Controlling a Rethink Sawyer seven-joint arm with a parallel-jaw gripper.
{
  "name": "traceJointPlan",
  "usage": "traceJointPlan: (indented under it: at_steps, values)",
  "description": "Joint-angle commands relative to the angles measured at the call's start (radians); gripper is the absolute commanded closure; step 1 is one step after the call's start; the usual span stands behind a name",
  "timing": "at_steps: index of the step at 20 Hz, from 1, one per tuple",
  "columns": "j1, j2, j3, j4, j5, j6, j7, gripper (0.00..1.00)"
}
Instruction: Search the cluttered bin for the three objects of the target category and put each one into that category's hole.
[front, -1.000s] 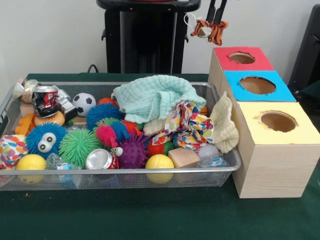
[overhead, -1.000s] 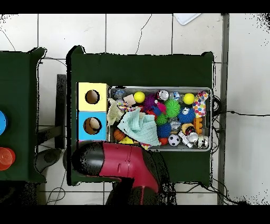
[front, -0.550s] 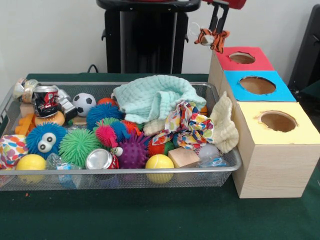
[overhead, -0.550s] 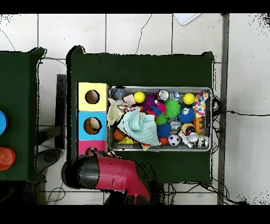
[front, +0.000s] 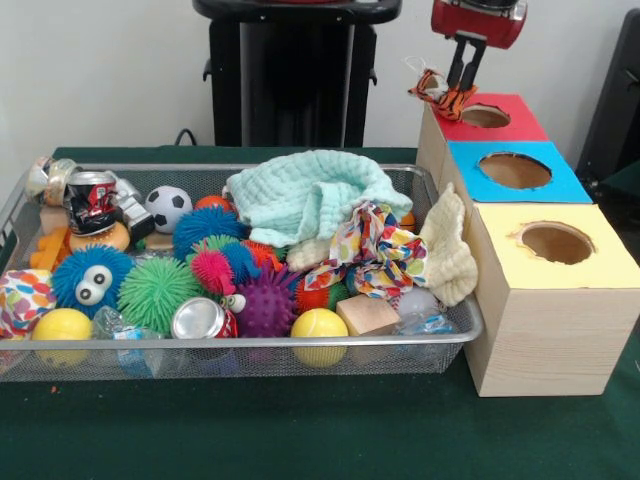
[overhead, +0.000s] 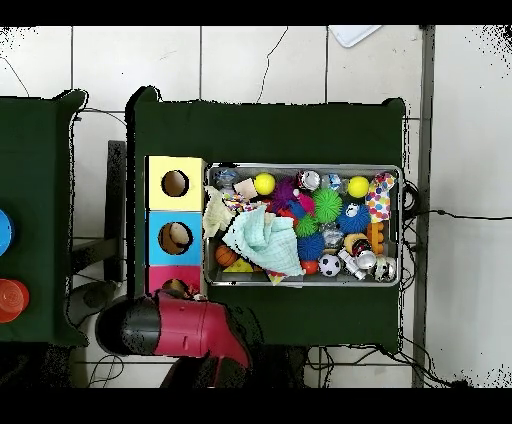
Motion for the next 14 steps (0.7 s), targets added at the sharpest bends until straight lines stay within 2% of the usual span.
traceJointPlan:
  at_steps: [1, 5, 11, 14]
  values:
    - [0.020, 0.073, -0.021, -0.042, 0.081, 0.030, 0.338, 1.00]
    - [0.056, 0.042, -0.044, -0.044, 0.093, 0.091, 0.362, 1.00]
    - [0.053, 0.035, -0.044, -0.025, 0.091, 0.077, 0.339, 1.00]
    - [0.052, 0.050, -0.043, -0.043, 0.090, 0.076, 0.340, 1.00]
